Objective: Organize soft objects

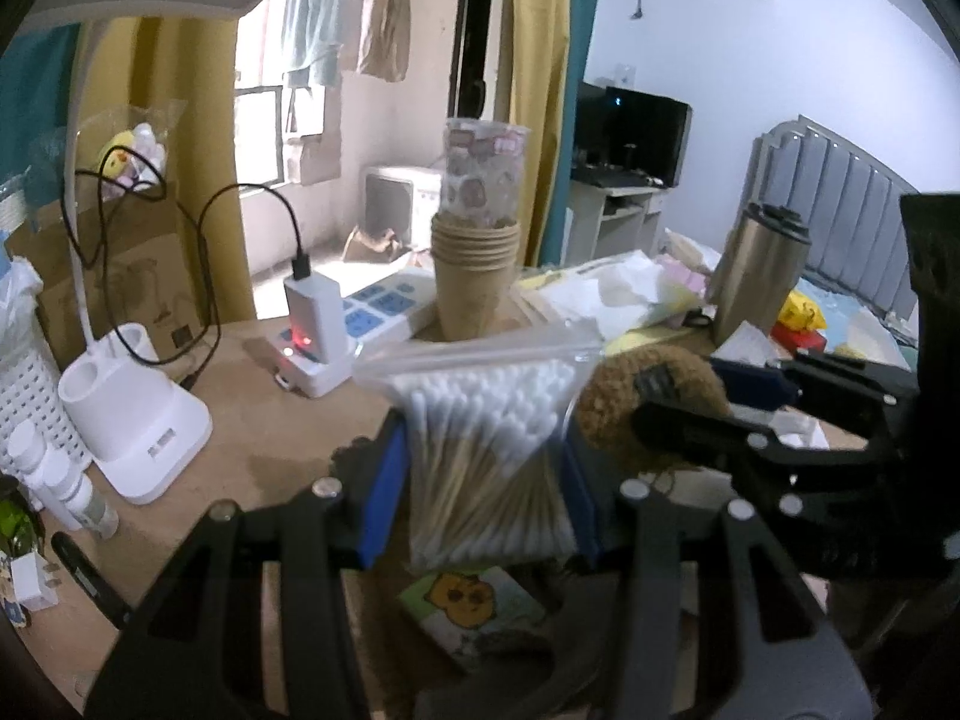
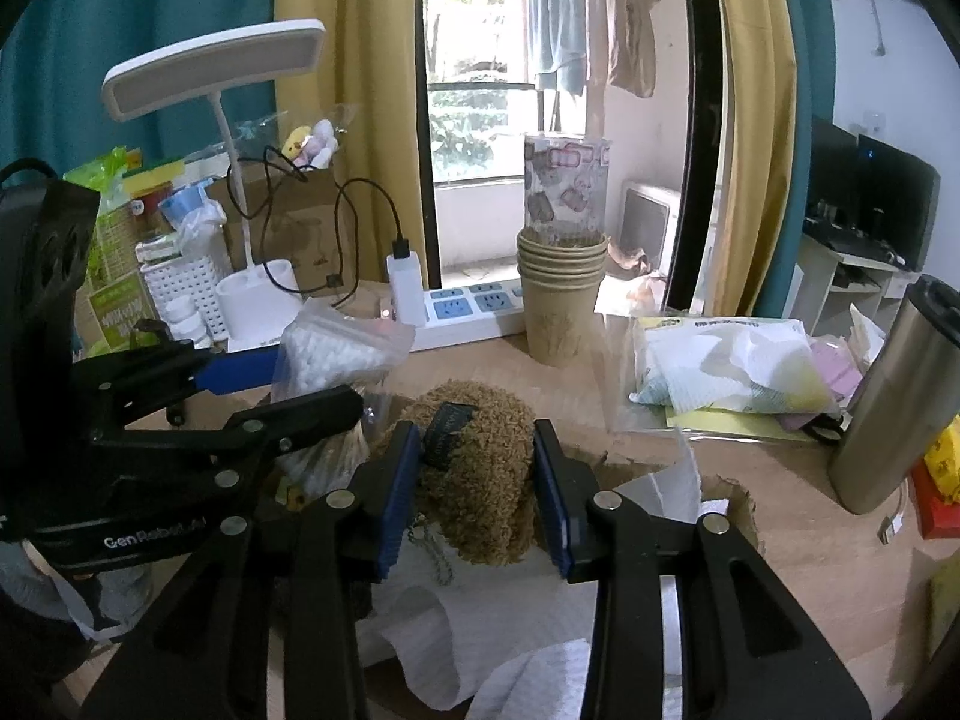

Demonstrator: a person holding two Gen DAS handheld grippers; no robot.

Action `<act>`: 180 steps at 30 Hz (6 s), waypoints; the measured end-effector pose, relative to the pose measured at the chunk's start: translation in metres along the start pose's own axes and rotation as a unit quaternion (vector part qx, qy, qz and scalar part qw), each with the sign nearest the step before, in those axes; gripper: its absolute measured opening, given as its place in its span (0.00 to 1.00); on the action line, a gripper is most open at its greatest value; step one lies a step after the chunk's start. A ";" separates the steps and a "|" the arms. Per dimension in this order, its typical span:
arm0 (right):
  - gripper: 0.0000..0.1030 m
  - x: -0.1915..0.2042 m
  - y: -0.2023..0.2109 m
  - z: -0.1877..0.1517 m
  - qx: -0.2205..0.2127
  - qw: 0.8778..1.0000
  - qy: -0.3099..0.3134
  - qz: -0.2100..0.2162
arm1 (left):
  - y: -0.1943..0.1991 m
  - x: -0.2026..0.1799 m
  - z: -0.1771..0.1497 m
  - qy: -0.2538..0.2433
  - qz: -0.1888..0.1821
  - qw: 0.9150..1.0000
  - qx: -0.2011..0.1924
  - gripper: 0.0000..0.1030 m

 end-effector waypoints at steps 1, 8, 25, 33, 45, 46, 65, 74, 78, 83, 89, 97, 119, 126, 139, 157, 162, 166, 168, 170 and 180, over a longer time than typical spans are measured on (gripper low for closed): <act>0.39 0.000 0.000 -0.001 0.002 1.000 0.001 -0.001 | 0.000 0.000 0.000 0.000 0.000 1.000 0.000 0.48; 0.47 -0.003 -0.001 -0.002 0.006 1.000 0.001 -0.011 | 0.005 -0.006 0.000 -0.019 0.005 1.000 -0.005 0.53; 0.58 -0.016 0.030 -0.003 -0.024 0.999 -0.011 -0.033 | 0.045 -0.006 0.006 -0.008 0.006 0.999 -0.045 0.75; 0.58 -0.016 0.064 -0.006 -0.049 0.998 -0.017 -0.047 | 0.087 -0.017 0.007 -0.007 0.002 0.996 -0.085 0.79; 0.61 -0.016 0.113 -0.018 -0.082 0.994 -0.041 -0.061 | 0.133 -0.045 -0.008 -0.020 -0.012 0.992 -0.123 0.94; 0.62 -0.015 0.116 -0.019 -0.085 0.993 -0.041 -0.064 | 0.135 -0.048 -0.010 -0.021 -0.016 0.992 -0.121 0.94; 0.64 -0.010 0.171 -0.056 -0.099 0.986 -0.041 -0.124 | 0.179 -0.057 -0.053 0.014 0.022 0.986 -0.165 0.95; 0.64 -0.001 0.188 -0.080 -0.108 0.981 -0.039 -0.159 | 0.183 -0.062 -0.074 0.002 0.039 0.986 -0.165 0.97; 0.64 0.009 0.188 -0.089 -0.113 0.979 -0.016 -0.168 | 0.188 -0.063 -0.085 -0.007 0.020 0.985 -0.172 0.99; 0.64 0.016 0.190 -0.097 -0.125 0.980 -0.021 -0.153 | 0.196 -0.058 -0.094 0.006 0.017 0.983 -0.184 0.99; 0.64 0.016 0.185 -0.105 -0.139 0.978 -0.029 -0.152 | 0.198 -0.052 -0.101 0.006 0.044 0.980 -0.194 0.99; 0.64 0.013 0.178 -0.109 -0.133 0.979 -0.034 -0.148 | 0.187 -0.047 -0.108 0.015 0.051 0.982 -0.183 0.99; 0.64 0.011 0.169 -0.115 -0.126 0.981 -0.038 -0.145 | 0.185 -0.045 -0.107 0.025 0.033 0.984 -0.176 0.99; 0.65 0.010 0.169 -0.115 -0.127 0.980 -0.039 -0.146 | 0.184 -0.045 -0.106 0.030 0.027 0.984 -0.173 0.99; 0.64 0.009 0.169 -0.116 -0.127 0.980 -0.040 -0.145 | 0.182 -0.045 -0.106 0.033 0.029 0.984 -0.170 0.99; 0.65 0.009 0.169 -0.116 -0.127 0.980 -0.040 -0.146 | 0.181 -0.042 -0.107 0.039 0.034 0.985 -0.166 0.99; 0.65 0.009 0.169 -0.116 -0.127 0.980 -0.040 -0.146 | 0.181 -0.040 -0.107 0.039 0.035 0.985 -0.163 0.99; 0.65 0.009 0.169 -0.117 -0.128 0.980 -0.040 -0.145 | 0.180 -0.040 -0.106 0.039 0.036 0.985 -0.162 0.99; 0.65 0.009 0.169 -0.116 -0.128 0.980 -0.039 -0.146 | 0.180 -0.039 -0.106 0.038 0.035 0.985 -0.162 0.99; 0.65 0.009 0.169 -0.116 -0.127 0.980 -0.040 -0.146 | 0.180 -0.040 -0.106 0.038 0.035 0.985 -0.162 0.99; 0.65 0.007 0.168 -0.118 -0.126 0.981 -0.040 -0.146 | 0.180 -0.040 -0.108 0.043 0.030 0.986 -0.159 0.99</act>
Point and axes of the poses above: each gripper's, at about its wrist camera, not at the fingertips, and y roughly against the way its jaws point, x to its left, z to its top, the point moved 5 cm from there along -y, roughly the way its jaws point, and after that the axes turned 5 degrees about x, right-handed, at the moved point
